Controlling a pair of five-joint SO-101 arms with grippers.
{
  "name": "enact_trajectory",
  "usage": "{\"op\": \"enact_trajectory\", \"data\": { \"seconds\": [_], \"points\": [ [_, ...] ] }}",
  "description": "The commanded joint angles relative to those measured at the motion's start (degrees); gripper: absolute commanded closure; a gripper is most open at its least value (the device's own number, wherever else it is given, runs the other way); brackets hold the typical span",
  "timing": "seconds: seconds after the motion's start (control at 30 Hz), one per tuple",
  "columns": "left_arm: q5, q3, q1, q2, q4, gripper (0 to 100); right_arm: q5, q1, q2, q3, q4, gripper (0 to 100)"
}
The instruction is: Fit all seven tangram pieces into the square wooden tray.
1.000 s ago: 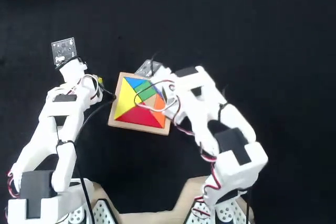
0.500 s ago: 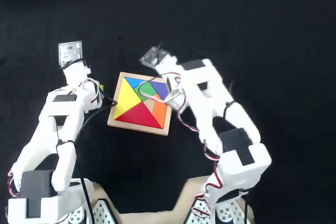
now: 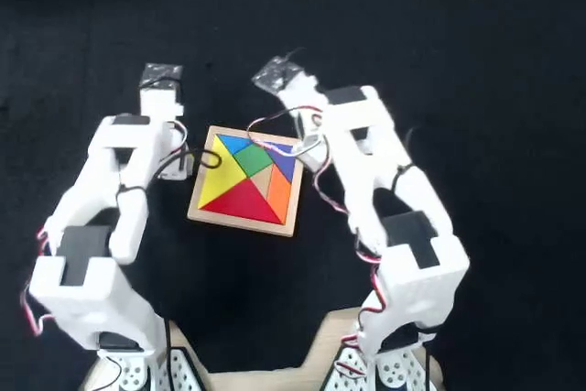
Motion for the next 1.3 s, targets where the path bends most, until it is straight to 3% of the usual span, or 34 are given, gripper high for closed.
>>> {"op": "enact_trajectory", "data": {
  "seconds": [0.0,0.3,0.67,0.83,1.03,1.2,1.27],
  "points": [
    [-1.76,-3.74,5.85,0.79,5.63,83,-2.46,2.9,-1.19,-3.38,-0.62,98.8],
    [-2.37,-1.27,9.71,0.7,11.34,83,-2.64,2.9,1.54,-3.47,-2.2,98.8],
    [0.0,-2.33,11.03,0.7,11.25,83,-2.64,3.08,6.73,-3.56,-9.14,98.8],
    [0.26,-5.67,6.9,-0.09,11.96,83,-3.08,5.45,4.79,-8.66,-2.46,98.8],
    [5.45,-14.29,-0.84,-16.09,18.02,83,-12.57,9.85,-9.71,-15.69,6.77,98.8],
    [5.98,-18.33,-2.86,-39.03,21.63,84,-13.98,10.2,-29.76,-17.1,17.58,98.8],
    [5.89,-18.24,-2.68,-48.09,21.8,89,-13.98,9.93,-38.9,-16.75,20.84,98.7]
  ]
}}
